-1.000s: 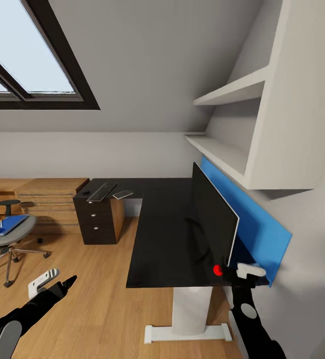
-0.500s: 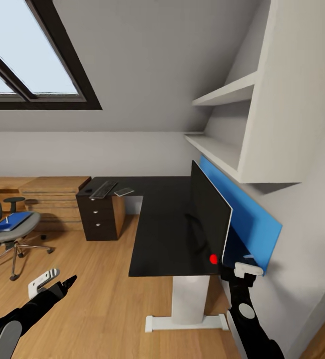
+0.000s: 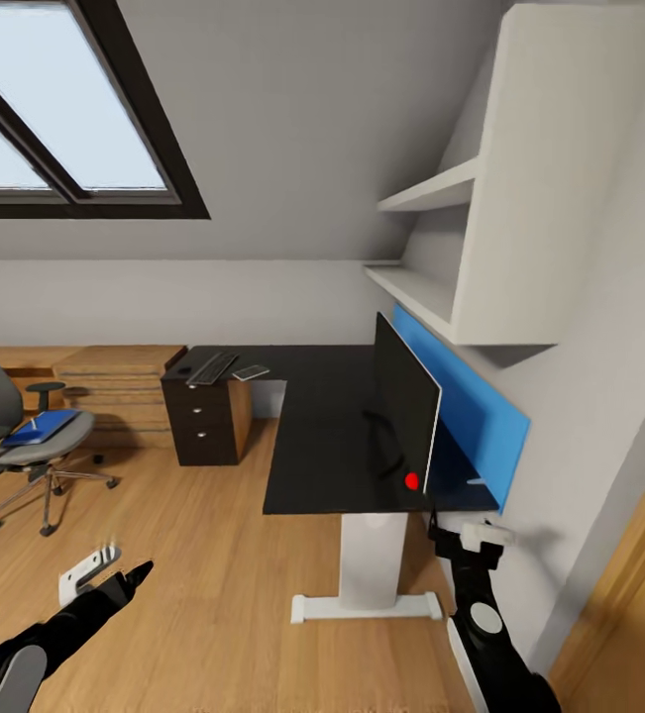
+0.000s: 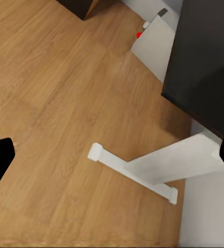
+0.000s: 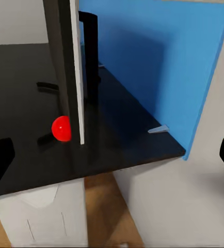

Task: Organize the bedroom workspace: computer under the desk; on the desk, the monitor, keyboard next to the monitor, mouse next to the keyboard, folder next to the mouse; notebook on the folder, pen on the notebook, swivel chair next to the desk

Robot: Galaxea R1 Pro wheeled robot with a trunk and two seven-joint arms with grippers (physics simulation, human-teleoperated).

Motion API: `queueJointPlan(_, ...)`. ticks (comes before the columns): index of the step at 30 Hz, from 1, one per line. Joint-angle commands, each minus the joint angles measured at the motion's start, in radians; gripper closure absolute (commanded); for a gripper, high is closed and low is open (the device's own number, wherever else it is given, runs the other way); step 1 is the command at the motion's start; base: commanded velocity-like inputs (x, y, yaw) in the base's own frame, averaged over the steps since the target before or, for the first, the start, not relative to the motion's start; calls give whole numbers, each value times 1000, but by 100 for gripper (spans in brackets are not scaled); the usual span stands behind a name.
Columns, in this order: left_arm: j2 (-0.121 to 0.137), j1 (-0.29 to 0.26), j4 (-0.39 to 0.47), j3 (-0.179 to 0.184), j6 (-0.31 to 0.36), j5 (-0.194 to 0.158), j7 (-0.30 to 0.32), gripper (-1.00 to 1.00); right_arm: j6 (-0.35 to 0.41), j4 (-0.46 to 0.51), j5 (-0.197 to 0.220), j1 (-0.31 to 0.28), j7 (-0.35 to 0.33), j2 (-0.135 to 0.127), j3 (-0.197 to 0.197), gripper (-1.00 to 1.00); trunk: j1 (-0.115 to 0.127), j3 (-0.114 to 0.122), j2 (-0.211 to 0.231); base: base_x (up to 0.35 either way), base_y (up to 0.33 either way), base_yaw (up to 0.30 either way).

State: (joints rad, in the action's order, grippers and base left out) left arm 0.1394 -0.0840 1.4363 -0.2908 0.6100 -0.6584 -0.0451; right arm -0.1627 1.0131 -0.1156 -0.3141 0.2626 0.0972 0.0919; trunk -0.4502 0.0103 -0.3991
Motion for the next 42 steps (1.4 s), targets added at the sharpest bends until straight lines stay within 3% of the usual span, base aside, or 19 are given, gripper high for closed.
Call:
queueJointPlan(1,0,0,-14,-1,5,-10,-5,-100,-1,-1,-11,0,4,1,-3,-100,0,0,-1,-336,0,0)
queueJointPlan(6,3,0,-140,0,1,20,-4,-100,-1,-17,-10,2,9,1,-23,-100,0,0,-1,-336,4,0)
queueJointPlan(8,1,0,-217,0,-1,113,-3,-100,-2,-46,-9,4,9,3,-29,-100,0,0,-1,-327,83,0)
queueJointPlan(9,-3,0,-324,-2,-10,295,0,-100,-3,-126,-8,5,7,15,-35,-100,0,0,-1,-258,218,0)
queueJointPlan(11,-4,0,-356,-3,-21,339,2,-100,-6,-161,-8,5,6,18,-37,-100,0,0,-1,-236,239,0)
queueJointPlan(13,-12,0,-432,-3,-79,398,3,-100,-40,-281,-8,6,4,24,-42,-100,0,0,-1,-176,281,0)
queueJointPlan(14,-16,0,-555,-4,-230,418,3,-100,-173,-485,-8,6,3,26,-48,-100,0,0,-1,-46,320,0)
queueJointPlan(16,-16,0,-660,-2,-342,422,4,-100,-264,-583,-9,6,3,27,-50,-100,0,0,-1,-15,326,0)
queueJointPlan(17,-15,0,-749,-1,-432,424,5,-100,-321,-640,-9,6,3,28,-50,-100,0,0,-1,43,327,0)
queueJointPlan(18,-16,0,-860,0,-582,431,5,-100,-387,-710,-9,6,3,28,-51,-100,0,0,-1,116,316,0)
queueJointPlan(20,-22,0,-918,-1,-709,443,5,-100,-428,-765,-9,6,3,28,-51,-100,0,0,-1,156,303,2)
queueJointPlan(22,-29,0,-948,-1,-778,458,4,-100,-449,-800,-9,6,3,28,-51,-100,0,0,-1,203,282,52)
queueJointPlan(30,-42,0,-978,-1,-839,477,5,-100,-466,-849,-6,6,3,28,-49,-100,0,0,-1,280,166,206)
queueJointPlan(42,-81,0,-982,-1,-755,478,5,-100,-469,-859,-7,6,-2,30,-50,-100,0,-3,-1,320,95,168)
